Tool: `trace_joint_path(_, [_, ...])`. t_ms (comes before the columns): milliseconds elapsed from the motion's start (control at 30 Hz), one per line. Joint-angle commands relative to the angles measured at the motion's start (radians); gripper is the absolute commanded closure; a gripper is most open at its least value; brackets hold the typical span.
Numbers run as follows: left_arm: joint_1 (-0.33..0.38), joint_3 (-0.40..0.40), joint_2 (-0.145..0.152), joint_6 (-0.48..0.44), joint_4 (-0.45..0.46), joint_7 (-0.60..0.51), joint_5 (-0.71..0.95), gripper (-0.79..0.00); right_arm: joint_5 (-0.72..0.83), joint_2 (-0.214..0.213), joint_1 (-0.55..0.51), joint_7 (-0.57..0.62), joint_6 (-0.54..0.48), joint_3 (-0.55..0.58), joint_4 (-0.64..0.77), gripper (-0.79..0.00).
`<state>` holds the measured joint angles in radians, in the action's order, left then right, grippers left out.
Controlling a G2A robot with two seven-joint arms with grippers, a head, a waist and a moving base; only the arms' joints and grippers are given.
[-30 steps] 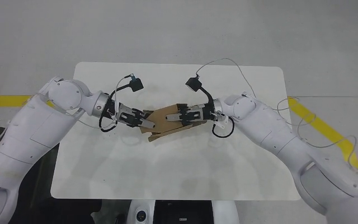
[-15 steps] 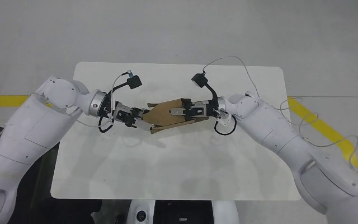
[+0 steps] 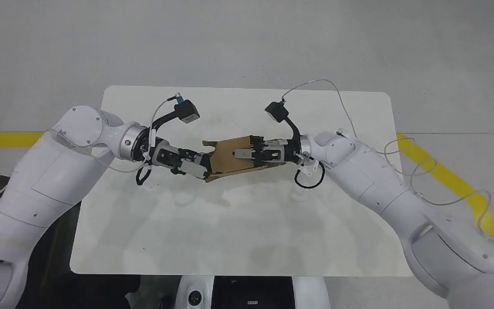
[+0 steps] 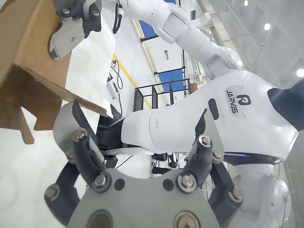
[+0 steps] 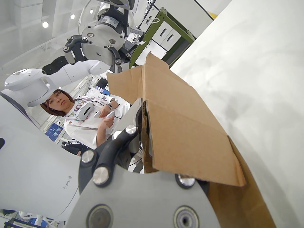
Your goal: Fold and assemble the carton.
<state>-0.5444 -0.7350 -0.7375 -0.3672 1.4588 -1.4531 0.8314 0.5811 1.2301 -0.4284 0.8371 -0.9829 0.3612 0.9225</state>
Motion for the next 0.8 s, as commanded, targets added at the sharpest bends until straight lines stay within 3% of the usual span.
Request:
trace_joint_path(0, [0.001, 0.002, -0.007, -0.005, -0.006, 0.005, -0.012, -0.785, -0.009, -0.002, -0.005, -0.002, -0.002, 0.004, 0.009, 0.0])
trace_joint_path(433, [0.011, 0.004, -0.044, -0.005, -0.006, 0.005, -0.05, -0.785, -0.047, -0.046, -0.043, -0.012, -0.012, 0.036, 0.066, 0.0])
trace_joint_path(767, [0.001, -0.055, -0.048, -0.019, -0.036, 0.019, -0.053, -0.785, -0.038, -0.105, -0.074, -0.022, -0.022, 0.068, 0.087, 0.0])
